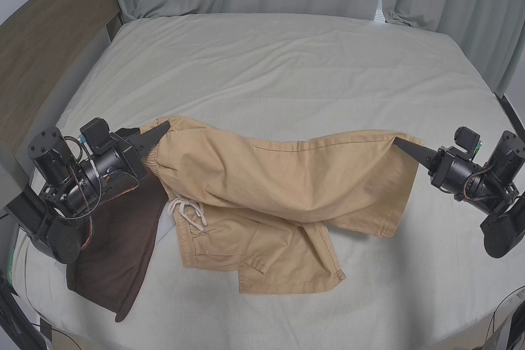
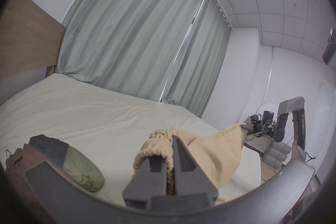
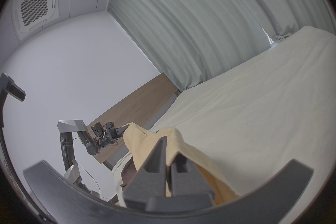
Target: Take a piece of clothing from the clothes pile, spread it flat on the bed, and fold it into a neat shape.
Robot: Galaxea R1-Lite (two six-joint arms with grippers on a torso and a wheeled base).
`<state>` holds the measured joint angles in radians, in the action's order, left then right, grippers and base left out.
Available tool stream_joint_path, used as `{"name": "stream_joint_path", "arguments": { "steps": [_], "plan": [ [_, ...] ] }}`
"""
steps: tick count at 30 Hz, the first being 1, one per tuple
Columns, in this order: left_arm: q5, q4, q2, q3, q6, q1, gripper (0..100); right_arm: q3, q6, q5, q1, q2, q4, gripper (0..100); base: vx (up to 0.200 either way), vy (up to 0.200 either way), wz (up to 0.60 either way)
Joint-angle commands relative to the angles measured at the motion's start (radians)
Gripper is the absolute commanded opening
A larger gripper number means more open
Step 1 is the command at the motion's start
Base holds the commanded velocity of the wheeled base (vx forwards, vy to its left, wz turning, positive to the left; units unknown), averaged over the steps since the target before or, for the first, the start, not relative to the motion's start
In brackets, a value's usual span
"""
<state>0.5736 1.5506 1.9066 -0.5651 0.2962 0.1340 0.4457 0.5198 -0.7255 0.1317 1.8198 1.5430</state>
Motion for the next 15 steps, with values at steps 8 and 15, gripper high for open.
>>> {"name": "stream_joint_path", "arguments": {
  "steps": [8,15],
  "plan": [
    [0.0,0.0,0.003,-0.001,0.0,-0.019,0,0.014,-0.001,0.0,-0.027,0.001,0.0,0,0.0,0.0,0.0],
    [0.017,0.0,0.0,-0.002,0.001,-0.044,0,0.022,-0.001,0.0,-0.041,0.004,0.0,0,0.0,0.0,0.0]
  ]
}}
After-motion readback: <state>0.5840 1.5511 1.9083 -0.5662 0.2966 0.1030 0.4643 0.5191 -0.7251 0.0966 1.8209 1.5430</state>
